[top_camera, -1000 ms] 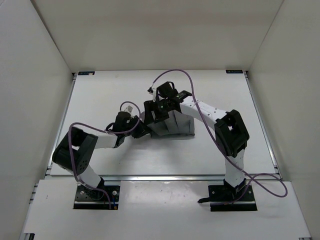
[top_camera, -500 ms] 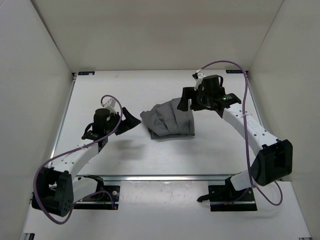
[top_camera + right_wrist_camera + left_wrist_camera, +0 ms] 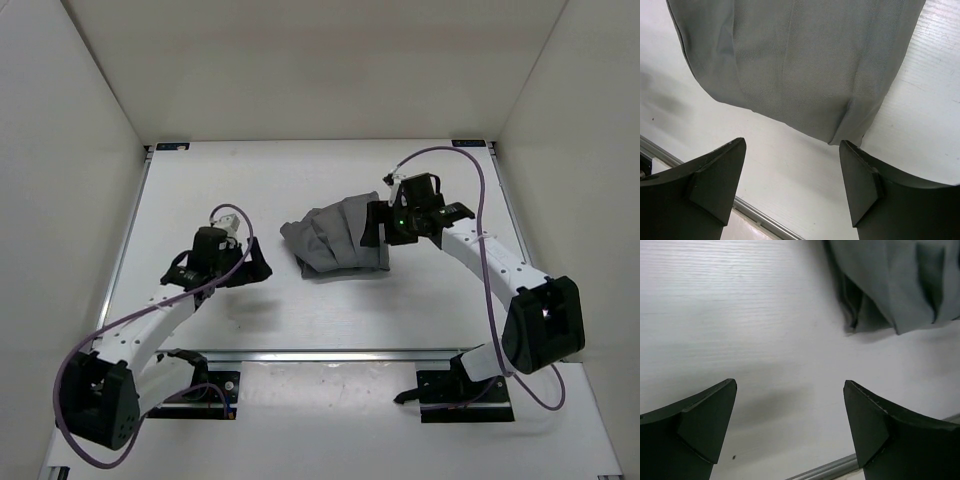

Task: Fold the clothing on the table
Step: Fold the skirt

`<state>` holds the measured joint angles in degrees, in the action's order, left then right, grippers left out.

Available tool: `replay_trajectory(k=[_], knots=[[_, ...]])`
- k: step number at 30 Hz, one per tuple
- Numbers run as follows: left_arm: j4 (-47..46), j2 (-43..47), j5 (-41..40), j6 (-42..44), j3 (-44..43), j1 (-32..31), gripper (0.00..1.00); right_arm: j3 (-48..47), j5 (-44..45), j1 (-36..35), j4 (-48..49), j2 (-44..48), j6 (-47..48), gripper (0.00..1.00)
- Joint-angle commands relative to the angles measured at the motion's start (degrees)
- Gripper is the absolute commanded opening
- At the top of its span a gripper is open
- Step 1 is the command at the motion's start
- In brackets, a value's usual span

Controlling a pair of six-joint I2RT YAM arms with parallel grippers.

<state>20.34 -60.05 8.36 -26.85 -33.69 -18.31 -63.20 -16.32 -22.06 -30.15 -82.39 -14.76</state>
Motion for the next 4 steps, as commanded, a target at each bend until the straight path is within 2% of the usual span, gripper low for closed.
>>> replay_trajectory(k=[1, 4], knots=[[5.1, 4.8, -5.4, 4.1, 0.4, 1.5, 0.99, -0.3, 0.1, -0.6, 2.6, 1.2, 0.9, 0.72], [7.2, 4.9, -5.1, 4.5, 0.6, 4.4, 0.99, -1.4, -0.5, -2.2, 2.7, 0.6, 2.1, 0.73]])
